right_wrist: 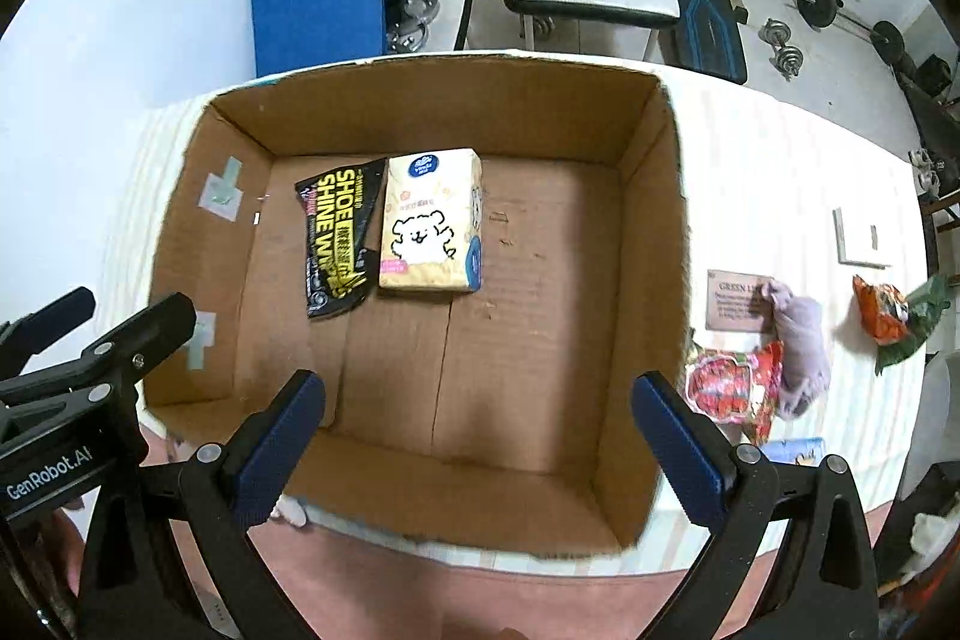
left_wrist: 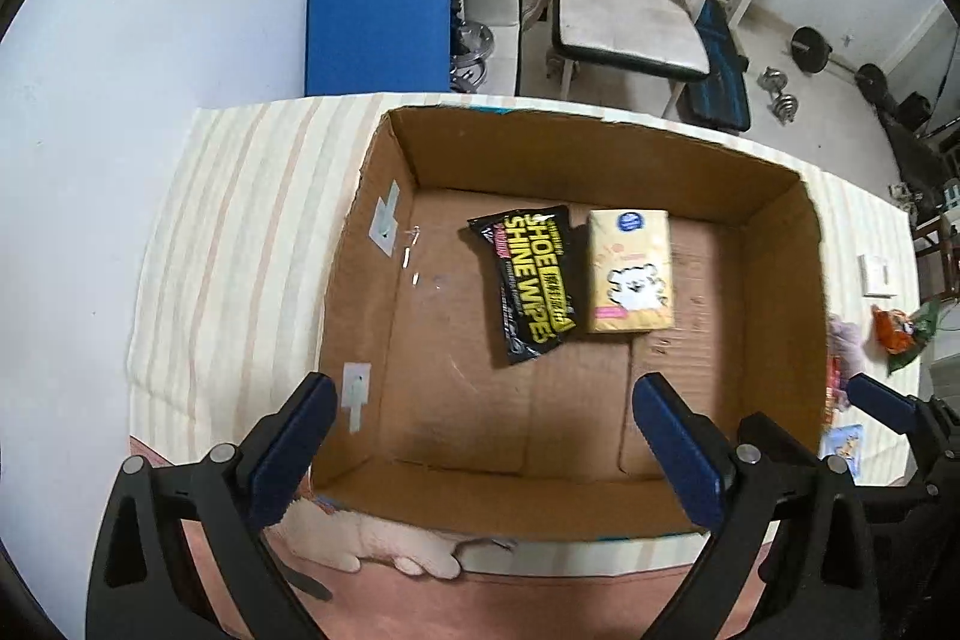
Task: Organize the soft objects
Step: 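Grasp the red snack bag with left tool while right tool grasps blue tissue pack, then carry both items into the box beside the other packs and release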
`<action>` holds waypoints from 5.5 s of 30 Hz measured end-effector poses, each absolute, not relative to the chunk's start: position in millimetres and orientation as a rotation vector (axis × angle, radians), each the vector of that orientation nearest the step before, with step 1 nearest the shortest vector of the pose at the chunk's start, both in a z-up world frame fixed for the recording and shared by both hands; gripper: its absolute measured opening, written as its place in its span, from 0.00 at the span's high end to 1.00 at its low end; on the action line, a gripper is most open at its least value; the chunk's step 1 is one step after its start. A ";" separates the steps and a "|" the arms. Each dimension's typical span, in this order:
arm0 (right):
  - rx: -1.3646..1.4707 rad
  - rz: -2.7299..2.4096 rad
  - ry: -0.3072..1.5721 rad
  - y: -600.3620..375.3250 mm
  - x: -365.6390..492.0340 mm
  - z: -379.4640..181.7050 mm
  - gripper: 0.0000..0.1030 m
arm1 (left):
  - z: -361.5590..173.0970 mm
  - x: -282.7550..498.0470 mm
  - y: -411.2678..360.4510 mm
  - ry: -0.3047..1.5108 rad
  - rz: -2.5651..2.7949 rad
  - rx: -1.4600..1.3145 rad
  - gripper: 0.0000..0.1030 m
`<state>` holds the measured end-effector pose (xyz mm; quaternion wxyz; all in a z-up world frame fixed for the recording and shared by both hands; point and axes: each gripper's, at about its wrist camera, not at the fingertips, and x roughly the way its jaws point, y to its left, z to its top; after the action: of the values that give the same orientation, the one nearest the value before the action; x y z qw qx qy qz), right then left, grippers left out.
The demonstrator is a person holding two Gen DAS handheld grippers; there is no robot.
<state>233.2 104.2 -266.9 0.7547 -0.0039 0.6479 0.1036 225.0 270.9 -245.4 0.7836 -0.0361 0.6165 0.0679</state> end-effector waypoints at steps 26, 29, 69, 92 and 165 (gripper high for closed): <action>0.979 -0.353 1.567 -226.1 128.4 -387.7 0.00 | -285.2 263.2 -47.1 1.279 -0.263 0.746 0.02; 1.143 -0.400 1.542 -233.0 126.7 -415.7 0.00 | -308.1 266.5 -60.5 1.284 -0.278 0.827 0.02; 0.232 -0.184 1.777 -235.9 139.9 -424.7 0.36 | -459.7 224.6 -77.2 1.944 -0.264 0.223 0.44; 0.417 -0.191 1.692 -262.4 102.9 -373.2 0.63 | -370.1 110.9 -86.0 1.710 -0.244 0.113 0.57; -0.145 0.187 1.579 124.7 330.1 -332.9 0.12 | -335.2 293.7 311.2 1.667 0.187 -0.060 0.10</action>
<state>330.1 124.7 -332.9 0.6980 -0.0649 0.7082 0.0839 293.7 311.2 -335.2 0.6681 -0.0264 0.7389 0.0828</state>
